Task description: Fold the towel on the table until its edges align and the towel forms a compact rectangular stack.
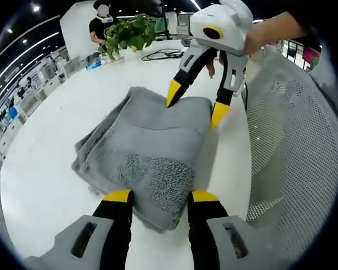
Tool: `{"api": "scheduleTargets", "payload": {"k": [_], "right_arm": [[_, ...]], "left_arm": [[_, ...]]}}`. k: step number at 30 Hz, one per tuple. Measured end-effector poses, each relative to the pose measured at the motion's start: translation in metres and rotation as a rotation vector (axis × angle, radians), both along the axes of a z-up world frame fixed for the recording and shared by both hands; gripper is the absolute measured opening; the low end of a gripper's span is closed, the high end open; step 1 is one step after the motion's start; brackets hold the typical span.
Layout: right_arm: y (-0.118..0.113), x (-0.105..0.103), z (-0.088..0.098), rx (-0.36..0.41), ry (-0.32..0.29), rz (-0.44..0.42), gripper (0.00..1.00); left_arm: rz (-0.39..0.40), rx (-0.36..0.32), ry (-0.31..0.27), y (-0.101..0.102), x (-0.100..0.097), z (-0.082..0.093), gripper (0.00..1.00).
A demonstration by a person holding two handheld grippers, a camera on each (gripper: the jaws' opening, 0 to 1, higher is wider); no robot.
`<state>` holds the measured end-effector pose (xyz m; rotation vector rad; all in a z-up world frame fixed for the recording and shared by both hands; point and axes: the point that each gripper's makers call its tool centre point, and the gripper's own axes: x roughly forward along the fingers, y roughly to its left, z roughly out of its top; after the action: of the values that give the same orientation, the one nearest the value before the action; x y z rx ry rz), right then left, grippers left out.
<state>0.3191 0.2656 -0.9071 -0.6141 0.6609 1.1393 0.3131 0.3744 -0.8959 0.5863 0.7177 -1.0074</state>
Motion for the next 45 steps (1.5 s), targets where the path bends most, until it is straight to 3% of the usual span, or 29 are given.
{"api": "scheduleTargets", "payload": {"k": [7, 15, 27, 32, 40, 45], "right_arm": [[0.000, 0.009, -0.004, -0.051, -0.031, 0.017, 0.43], [-0.002, 0.027, -0.004, -0.005, 0.049, -0.045, 0.39], [0.001, 0.076, -0.004, -0.010, 0.088, -0.097, 0.36], [0.001, 0.101, -0.003, 0.000, 0.075, -0.120, 0.34], [0.003, 0.137, 0.000, -0.008, 0.063, -0.189, 0.34], [0.001, 0.157, 0.000, 0.001, 0.083, -0.213, 0.34]], "left_arm": [[-0.029, 0.031, -0.039, 0.000, 0.007, -0.006, 0.32], [-0.006, -0.006, 0.002, 0.001, 0.025, -0.007, 0.26], [0.084, -0.062, 0.017, 0.002, 0.068, -0.009, 0.21], [0.165, -0.133, 0.053, 0.002, 0.094, -0.009, 0.19], [0.159, -0.106, 0.047, 0.002, 0.138, -0.010, 0.19], [0.159, -0.107, 0.050, 0.003, 0.155, -0.010, 0.19]]}}
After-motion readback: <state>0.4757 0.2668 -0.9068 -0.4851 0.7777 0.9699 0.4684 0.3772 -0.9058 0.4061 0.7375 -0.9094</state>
